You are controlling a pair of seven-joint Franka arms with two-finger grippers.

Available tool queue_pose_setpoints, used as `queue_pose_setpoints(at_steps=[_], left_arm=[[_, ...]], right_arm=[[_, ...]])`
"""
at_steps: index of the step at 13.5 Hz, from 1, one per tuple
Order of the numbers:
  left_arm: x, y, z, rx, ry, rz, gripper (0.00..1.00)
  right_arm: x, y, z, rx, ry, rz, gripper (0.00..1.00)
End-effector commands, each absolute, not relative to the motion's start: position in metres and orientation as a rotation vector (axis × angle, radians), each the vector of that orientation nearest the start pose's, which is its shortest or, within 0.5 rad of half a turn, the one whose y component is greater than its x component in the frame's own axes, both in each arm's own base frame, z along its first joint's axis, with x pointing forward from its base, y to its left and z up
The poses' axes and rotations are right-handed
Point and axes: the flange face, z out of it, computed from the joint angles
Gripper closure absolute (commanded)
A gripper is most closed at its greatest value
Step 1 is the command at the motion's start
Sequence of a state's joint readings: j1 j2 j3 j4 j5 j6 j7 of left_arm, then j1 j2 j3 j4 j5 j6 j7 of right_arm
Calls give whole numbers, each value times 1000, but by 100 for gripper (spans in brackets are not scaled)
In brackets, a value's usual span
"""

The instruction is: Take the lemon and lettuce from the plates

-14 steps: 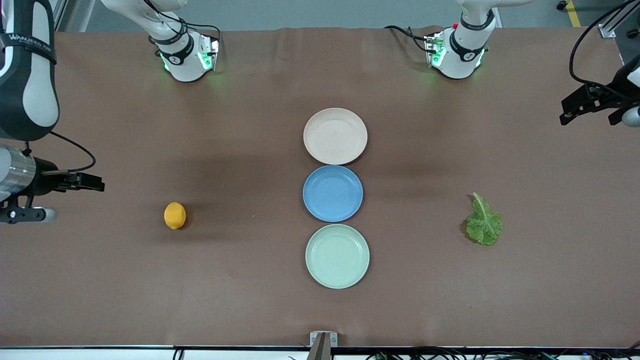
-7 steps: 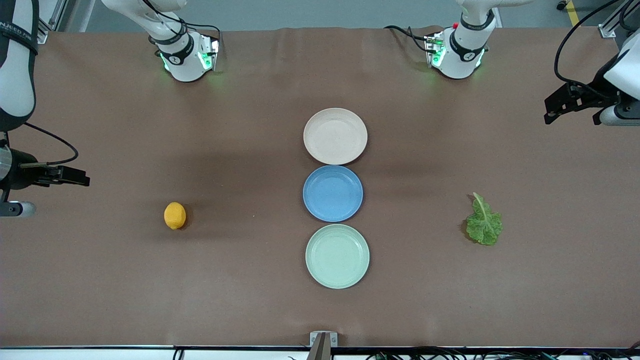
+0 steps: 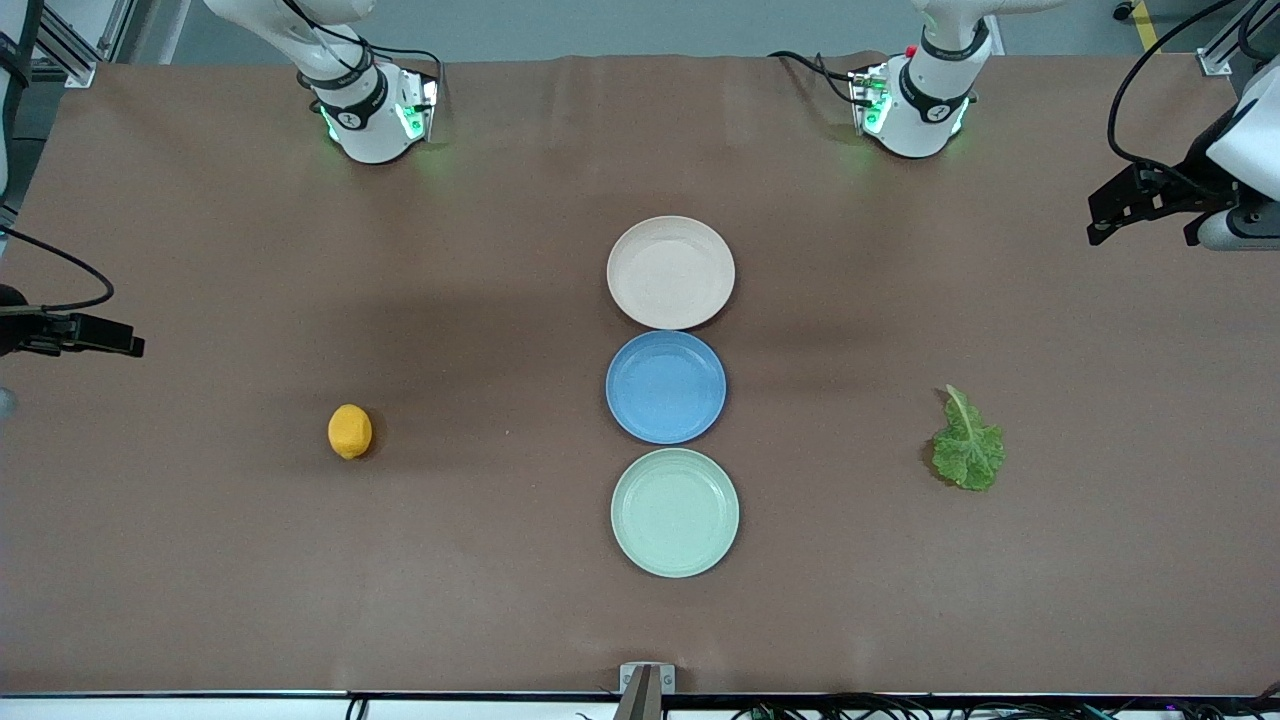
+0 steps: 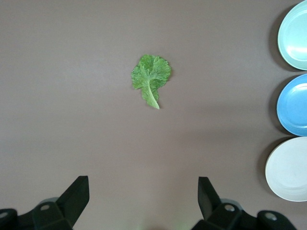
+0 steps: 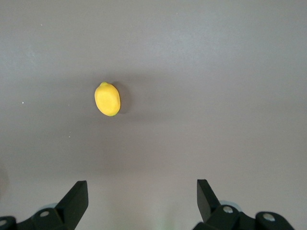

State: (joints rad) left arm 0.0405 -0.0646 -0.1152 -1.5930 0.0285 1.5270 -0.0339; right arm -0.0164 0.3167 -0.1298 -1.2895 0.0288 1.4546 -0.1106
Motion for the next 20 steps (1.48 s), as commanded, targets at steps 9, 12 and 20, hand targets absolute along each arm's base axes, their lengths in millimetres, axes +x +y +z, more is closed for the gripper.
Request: queue_pose_setpoints(at_steps=[9,12,20], left_arm=[[514,-61,649,-3121,94,-3,0],[522,-63,643,-3126,97,-34,0],[562,-62,630,-3128,123,-93,0]], right_arm=[[570,-68,586,-3097,8,244,0],[552,-70,597,-3100,11,199,0],[515,-69,612,-3111,3,113,0]])
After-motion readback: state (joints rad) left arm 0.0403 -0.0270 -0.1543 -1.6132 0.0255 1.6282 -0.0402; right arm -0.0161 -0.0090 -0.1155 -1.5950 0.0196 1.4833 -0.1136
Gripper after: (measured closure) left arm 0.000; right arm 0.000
